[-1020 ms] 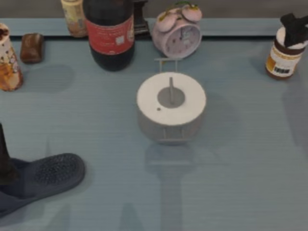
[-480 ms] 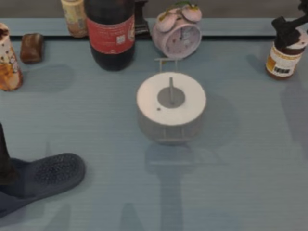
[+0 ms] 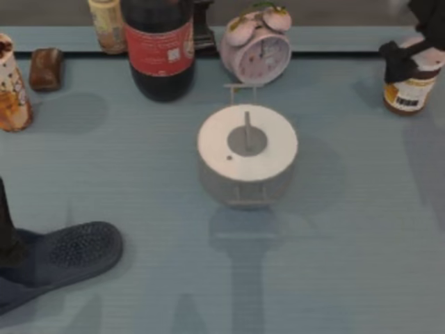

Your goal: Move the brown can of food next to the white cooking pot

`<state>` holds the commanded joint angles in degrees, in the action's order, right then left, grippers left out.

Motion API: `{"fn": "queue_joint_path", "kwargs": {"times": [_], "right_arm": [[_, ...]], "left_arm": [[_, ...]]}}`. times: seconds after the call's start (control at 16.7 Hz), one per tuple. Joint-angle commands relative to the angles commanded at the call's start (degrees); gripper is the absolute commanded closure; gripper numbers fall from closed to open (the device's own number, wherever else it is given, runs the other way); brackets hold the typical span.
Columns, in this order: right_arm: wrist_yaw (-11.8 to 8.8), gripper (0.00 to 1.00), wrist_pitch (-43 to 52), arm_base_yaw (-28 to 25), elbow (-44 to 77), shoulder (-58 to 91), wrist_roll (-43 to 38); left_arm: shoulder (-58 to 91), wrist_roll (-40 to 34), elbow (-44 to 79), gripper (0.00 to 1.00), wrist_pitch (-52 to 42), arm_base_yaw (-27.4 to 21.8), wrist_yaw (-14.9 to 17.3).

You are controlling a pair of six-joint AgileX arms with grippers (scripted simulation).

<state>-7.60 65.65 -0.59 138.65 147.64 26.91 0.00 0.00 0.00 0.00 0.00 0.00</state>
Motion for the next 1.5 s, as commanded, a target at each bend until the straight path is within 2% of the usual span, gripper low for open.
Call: {"fn": "queue_joint_path", "kwargs": {"times": [0.3, 1.08, 1.5], "right_arm": [[0.03, 0.0, -0.92, -0.11, -0.54, 0.36, -0.11], [0.03, 0.98, -0.92, -0.11, -0.54, 0.36, -0.11], [0.03, 1.0, -0.92, -0.11, -0.54, 0.36, -0.11]], "left_arm": [[0.0, 0.0, 0.0, 0.0, 0.0, 0.0, 0.0], [0.0, 0.0, 0.0, 0.0, 0.0, 0.0, 0.0], [0.0, 0.0, 0.0, 0.0, 0.0, 0.0, 0.0]]}}
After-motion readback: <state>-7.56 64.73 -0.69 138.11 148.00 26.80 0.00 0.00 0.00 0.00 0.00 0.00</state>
